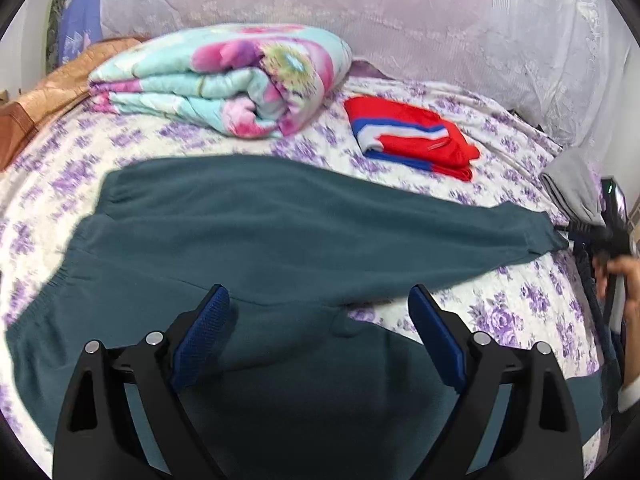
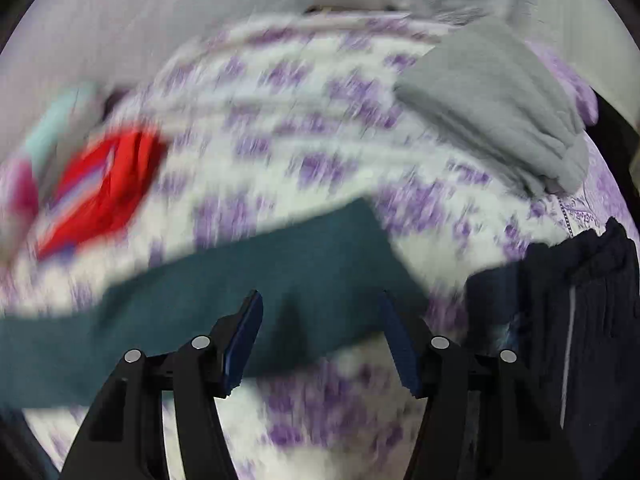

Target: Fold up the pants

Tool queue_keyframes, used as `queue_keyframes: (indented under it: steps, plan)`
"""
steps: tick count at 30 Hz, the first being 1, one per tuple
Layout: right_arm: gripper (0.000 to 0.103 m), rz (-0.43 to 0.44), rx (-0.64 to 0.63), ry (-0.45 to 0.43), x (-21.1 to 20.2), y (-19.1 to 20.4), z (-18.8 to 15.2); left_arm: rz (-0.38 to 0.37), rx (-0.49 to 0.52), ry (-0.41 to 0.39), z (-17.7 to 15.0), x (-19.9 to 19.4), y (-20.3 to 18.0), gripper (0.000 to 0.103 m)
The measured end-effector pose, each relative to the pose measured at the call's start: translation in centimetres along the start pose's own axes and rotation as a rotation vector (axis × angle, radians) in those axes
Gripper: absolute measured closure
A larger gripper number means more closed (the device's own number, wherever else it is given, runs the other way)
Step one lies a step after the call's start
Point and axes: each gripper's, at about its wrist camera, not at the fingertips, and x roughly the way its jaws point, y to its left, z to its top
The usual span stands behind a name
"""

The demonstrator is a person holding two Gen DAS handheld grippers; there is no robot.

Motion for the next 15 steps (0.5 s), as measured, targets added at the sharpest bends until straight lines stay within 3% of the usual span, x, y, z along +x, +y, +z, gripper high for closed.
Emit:
queue_keyframes:
  steps: [2,3,6,8,10,15]
  plan:
    - [0.037,-0.143,-0.023,0.025,2.3,-0.5,-0.2,0.023,-0.005,-0.014,0.6,-0.9,0.6,0.015]
    - [0.023,-0.178,0.018,0.008,2.3,-1.2,0.0,0.054,0.000,-0.014,1.1,-1.2,1.1,0.015]
    - [0.027,-0.296,0.104,-0.056,0.2,-0.8,0.6,0.157,0.038,-0.034,2.9,-2.4,3.3,0.015]
    - [0.027,-0.246,0.068,-0.193,-2.4,1.1,0.6,0.225,0.077,-0.040,4.5,-2.2,5.0,0.015]
    - [0.026,-0.160,0.001,-0.259,-4.2,3.4,0.3,0.282,0.114,-0.027,6.5,-1.2,7.3,0.015]
    - [0.026,-0.028,-0.245,-0.279,-5.1,9.9,0.0,0.255,0.177,0.112,10.2,4.6,11.7,0.017]
